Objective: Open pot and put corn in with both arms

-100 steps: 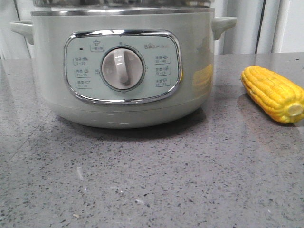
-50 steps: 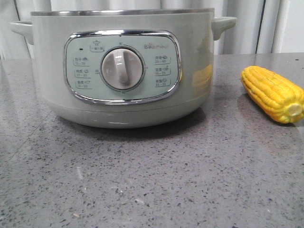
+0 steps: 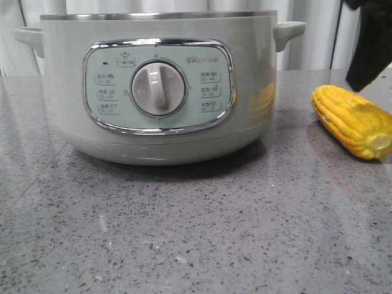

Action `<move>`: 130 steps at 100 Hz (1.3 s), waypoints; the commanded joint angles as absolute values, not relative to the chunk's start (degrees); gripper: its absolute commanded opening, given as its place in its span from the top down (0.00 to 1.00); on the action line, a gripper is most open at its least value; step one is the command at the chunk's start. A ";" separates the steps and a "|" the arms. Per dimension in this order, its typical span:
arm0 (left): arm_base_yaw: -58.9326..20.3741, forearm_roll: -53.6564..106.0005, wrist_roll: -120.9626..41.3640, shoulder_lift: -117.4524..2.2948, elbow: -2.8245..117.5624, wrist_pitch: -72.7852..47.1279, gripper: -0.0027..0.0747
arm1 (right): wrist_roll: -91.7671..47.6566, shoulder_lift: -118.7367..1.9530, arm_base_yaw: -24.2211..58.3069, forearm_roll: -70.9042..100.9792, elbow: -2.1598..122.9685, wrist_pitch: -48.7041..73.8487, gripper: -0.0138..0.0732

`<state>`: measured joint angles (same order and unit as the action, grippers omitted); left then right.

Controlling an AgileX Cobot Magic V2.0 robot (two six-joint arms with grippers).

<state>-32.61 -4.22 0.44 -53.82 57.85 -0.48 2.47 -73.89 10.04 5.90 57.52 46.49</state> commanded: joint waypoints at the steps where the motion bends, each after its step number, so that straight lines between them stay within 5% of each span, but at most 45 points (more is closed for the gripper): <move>1: -32.57 -4.16 0.00 -51.18 60.18 5.76 0.88 | 2.46 -76.00 9.92 6.27 60.87 47.43 0.40; 22: -32.57 -4.32 0.00 -47.42 59.71 4.03 0.88 | 2.46 -79.92 9.92 6.27 61.07 48.20 0.43; 49: -27.89 -5.39 0.00 -45.16 58.35 0.00 0.88 | 2.46 -79.82 9.92 6.27 61.07 47.28 0.93; 130: -0.66 -0.70 0.00 -44.09 35.95 9.15 0.88 | 2.46 -58.48 9.89 5.00 70.77 55.71 0.92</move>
